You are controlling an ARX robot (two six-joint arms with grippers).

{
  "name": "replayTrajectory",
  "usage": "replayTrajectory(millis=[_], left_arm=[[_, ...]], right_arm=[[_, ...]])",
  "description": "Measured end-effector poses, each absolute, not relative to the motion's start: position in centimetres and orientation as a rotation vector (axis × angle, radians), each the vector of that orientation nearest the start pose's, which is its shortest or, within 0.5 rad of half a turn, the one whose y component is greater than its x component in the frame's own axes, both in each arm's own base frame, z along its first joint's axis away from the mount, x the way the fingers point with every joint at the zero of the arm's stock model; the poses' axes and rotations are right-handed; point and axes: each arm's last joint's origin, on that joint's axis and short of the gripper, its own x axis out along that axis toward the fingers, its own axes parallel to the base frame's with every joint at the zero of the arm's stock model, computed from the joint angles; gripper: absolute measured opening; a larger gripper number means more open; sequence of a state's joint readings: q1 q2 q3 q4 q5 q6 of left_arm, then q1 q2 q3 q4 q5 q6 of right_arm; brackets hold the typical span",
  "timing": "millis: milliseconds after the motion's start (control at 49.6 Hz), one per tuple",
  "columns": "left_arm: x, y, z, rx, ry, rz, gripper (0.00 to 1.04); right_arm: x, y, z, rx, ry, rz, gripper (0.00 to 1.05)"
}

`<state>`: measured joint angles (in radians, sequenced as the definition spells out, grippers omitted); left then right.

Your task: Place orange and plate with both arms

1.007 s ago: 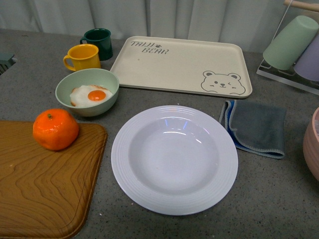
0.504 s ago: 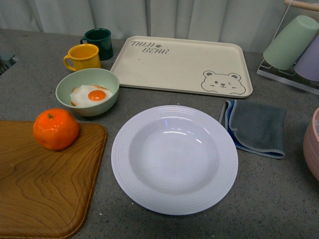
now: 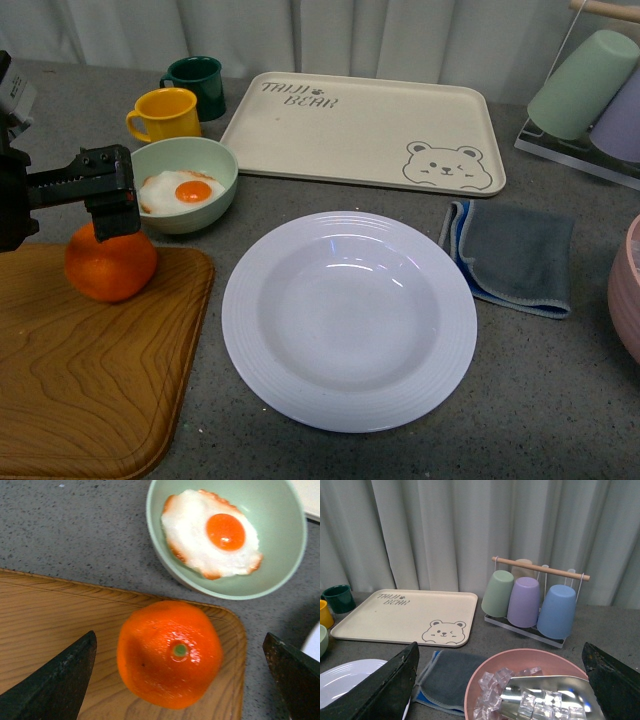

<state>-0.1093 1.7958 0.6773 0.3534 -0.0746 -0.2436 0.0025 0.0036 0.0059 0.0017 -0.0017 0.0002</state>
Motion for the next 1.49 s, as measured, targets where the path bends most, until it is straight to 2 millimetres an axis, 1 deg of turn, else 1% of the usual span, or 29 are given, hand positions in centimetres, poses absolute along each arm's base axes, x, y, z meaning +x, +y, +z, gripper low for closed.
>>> replayTrajectory(millis=[181,282,544,564,604,624,685,725,745,786,846,886,927,947,987,1007,1068,1088,1168,1289,1410,1491], left_arm=[[31.6,-2.5,8.7,-0.195,0.849,0.071,0.98],[31.7,-2.6,8.5,-0.247,0.883,0.035,0.98],[32.1,-2.7,7.3,-0.241,0.950,0.042,0.98],[32.1,-2.7,7.2,-0.237,0.952,0.045,0.97],[32.1,-2.7,7.2,-0.238,0.952,0.045,0.90],[32.1,-2.7,7.2,-0.238,0.952,0.045,0.84],[32.1,-2.9,7.4,-0.227,0.944,0.047,0.73],[32.0,-3.1,7.6,-0.222,0.935,0.045,0.69],[32.0,-3.4,8.0,-0.217,0.925,0.036,0.65],[31.8,-3.9,8.7,-0.206,0.905,0.022,0.63],[31.4,-5.4,10.4,-0.187,0.870,-0.024,0.60],[31.1,-6.8,11.6,-0.172,0.837,-0.067,0.59],[30.7,-8.1,12.3,-0.169,0.817,-0.112,0.59],[30.6,-8.4,12.4,-0.169,0.814,-0.121,0.59],[30.2,-9.8,12.7,-0.159,0.807,-0.160,0.59],[30.1,-10.2,12.7,-0.156,0.806,-0.170,0.59],[29.4,-12.3,12.4,-0.135,0.814,-0.221,0.58],[29.4,-12.6,12.3,-0.131,0.817,-0.228,0.58],[28.8,-14.9,11.2,-0.104,0.849,-0.272,0.58],[28.6,-17.2,9.6,-0.060,0.888,-0.308,0.58],[29.2,-18.8,8.7,-0.069,0.896,-0.324,0.58],[29.8,-19.3,8.5,-0.091,0.892,-0.320,0.57]], right_arm=[[9.8,0.0,16.5,0.000,-0.004,0.004,0.95],[9.8,0.0,16.5,0.000,-0.004,0.004,0.95],[9.8,0.0,16.5,0.000,-0.004,0.004,0.95],[9.8,0.0,16.5,0.000,-0.004,0.004,0.95],[9.8,0.0,16.5,0.000,-0.004,0.004,0.95],[9.8,0.0,16.5,0.000,-0.004,0.004,0.95],[9.8,0.0,16.5,0.000,-0.004,0.004,0.95],[9.8,0.0,16.5,0.000,-0.004,0.004,0.95],[9.8,0.0,16.5,0.000,-0.004,0.004,0.95],[9.8,0.0,16.5,0.000,-0.004,0.004,0.95],[9.8,0.0,16.5,0.000,-0.004,0.004,0.95],[9.8,0.0,16.5,0.000,-0.004,0.004,0.95],[9.8,0.0,16.5,0.000,-0.004,0.004,0.95],[9.8,0.0,16.5,0.000,-0.004,0.004,0.95],[9.8,0.0,16.5,0.000,-0.004,0.004,0.95],[9.8,0.0,16.5,0.000,-0.004,0.004,0.95],[9.8,0.0,16.5,0.000,-0.004,0.004,0.95],[9.8,0.0,16.5,0.000,-0.004,0.004,0.95],[9.8,0.0,16.5,0.000,-0.004,0.004,0.95],[9.8,0.0,16.5,0.000,-0.004,0.004,0.95],[9.8,0.0,16.5,0.000,-0.004,0.004,0.95],[9.8,0.0,16.5,0.000,-0.004,0.004,0.95]])
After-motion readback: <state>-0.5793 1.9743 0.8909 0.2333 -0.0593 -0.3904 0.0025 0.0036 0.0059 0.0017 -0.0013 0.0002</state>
